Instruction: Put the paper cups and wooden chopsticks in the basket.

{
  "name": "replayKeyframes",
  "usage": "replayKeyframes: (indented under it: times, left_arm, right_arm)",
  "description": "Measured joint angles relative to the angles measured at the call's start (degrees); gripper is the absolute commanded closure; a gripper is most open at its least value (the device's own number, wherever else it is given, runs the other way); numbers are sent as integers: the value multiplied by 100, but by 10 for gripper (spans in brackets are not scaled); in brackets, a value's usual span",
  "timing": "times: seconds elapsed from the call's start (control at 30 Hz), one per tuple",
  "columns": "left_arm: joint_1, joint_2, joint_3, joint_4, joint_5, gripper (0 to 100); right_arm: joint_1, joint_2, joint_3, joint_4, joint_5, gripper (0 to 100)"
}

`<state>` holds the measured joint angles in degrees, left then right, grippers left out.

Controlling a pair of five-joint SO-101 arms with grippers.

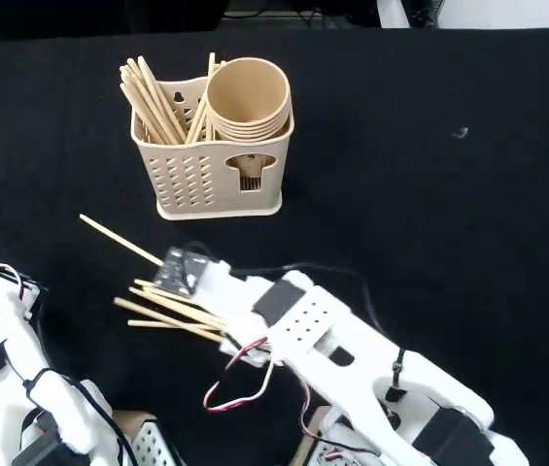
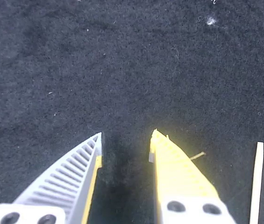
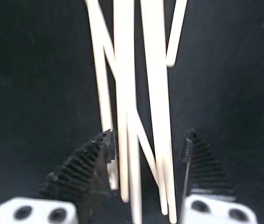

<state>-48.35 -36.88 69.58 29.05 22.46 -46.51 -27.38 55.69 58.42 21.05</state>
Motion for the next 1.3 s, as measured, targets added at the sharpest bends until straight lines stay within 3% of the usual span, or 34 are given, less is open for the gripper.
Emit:
replayKeyframes:
  times: [0.3, 0.47, 0.63, 0.93, 1.3]
  left_arm:
    - [0, 0, 0, 0, 0, 826]
    - [0, 0, 0, 0, 0, 826]
    - [0, 0, 0, 0, 0, 826]
    - [0, 0, 0, 0, 0, 826]
    - [0, 0, 0, 0, 0, 826]
  right_arm:
    - [-237, 1890, -765, -1037, -211, 770]
    - [-220, 2787, -1398, -1046, -220, 995]
    - [-237, 2804, -1503, -1020, -211, 988]
    - [-237, 1301, -1495, -211, -202, 988]
    - [-246, -88, -1512, -545, -202, 988]
